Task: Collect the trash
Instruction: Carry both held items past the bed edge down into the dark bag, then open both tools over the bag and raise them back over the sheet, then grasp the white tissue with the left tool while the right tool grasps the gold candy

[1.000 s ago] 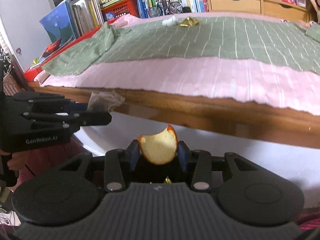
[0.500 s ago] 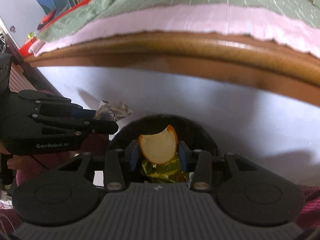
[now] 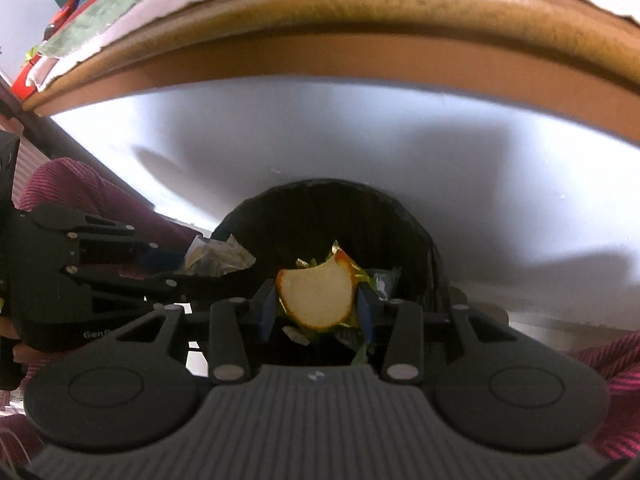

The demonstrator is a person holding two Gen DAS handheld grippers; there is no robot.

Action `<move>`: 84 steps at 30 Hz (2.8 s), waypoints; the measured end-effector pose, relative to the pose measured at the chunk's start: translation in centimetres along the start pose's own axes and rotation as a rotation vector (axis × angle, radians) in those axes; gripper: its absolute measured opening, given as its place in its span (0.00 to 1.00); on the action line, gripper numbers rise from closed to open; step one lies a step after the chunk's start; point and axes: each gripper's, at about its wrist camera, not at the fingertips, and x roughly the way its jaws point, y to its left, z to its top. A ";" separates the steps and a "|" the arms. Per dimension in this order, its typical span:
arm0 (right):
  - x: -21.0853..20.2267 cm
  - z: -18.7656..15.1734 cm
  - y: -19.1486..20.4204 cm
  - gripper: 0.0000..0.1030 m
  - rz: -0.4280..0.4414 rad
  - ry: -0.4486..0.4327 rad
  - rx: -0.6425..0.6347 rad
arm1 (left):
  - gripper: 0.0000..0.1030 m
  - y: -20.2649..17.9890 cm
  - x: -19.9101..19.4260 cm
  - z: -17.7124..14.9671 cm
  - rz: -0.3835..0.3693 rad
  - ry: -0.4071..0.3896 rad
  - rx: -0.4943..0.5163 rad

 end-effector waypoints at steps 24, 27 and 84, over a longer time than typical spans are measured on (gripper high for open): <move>0.6 0.4 0.1 0.61 -0.013 0.012 0.016 | 0.26 0.0 1.4 0.4 0.011 0.054 -0.026; 0.6 0.4 0.1 0.65 -0.014 0.007 0.019 | 0.29 0.0 1.4 0.4 0.012 0.054 -0.026; -13.4 24.6 -1.9 0.85 -0.116 -0.625 -0.092 | 0.77 7.2 -12.9 30.5 0.184 -0.660 -0.078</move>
